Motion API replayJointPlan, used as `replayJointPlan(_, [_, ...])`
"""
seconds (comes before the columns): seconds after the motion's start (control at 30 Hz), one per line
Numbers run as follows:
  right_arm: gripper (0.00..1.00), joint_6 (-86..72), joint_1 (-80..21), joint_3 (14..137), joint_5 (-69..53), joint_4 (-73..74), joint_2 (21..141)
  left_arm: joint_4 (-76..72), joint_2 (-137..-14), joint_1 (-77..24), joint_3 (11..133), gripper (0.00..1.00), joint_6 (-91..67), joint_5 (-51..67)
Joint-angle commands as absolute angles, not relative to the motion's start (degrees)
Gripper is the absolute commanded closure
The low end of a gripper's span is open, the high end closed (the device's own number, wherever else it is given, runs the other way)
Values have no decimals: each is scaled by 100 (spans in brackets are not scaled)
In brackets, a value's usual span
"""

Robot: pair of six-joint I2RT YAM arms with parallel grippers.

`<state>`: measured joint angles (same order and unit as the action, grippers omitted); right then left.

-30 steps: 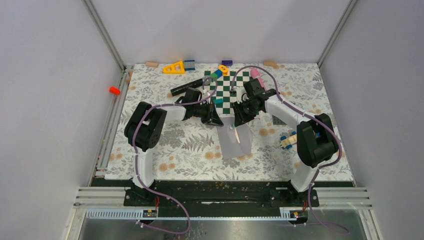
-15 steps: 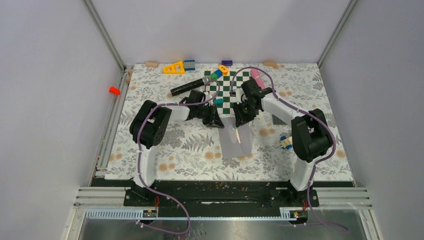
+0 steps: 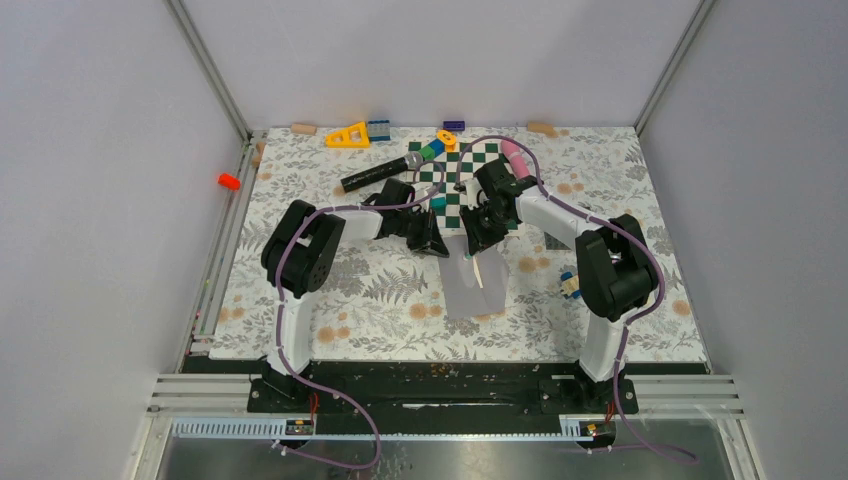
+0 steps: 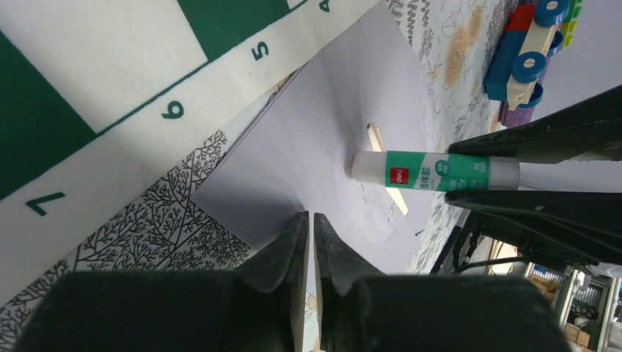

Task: Place the letter into the envelope and seal it
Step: Paint the envelope at the center of the board.

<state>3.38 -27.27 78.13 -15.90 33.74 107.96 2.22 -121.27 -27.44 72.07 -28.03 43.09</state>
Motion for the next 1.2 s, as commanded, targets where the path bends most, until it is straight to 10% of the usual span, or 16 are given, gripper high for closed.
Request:
replayJointPlan(0.0, [100, 421, -2917, 7955, -1493, 3369, 10865, 400, -12253, -2777, 7364, 91, -2593, 3996])
replayJointPlan(0.93, [100, 669, -3200, 7790, -1609, 3712, 10555, 789, -12039, -2870, 7426, 100, -2558, 3530])
replayJointPlan(1.17, [100, 753, -3195, 7740, -1349, 3707, 10582, 181, -11483, -2629, 6982, 71, -2619, 4244])
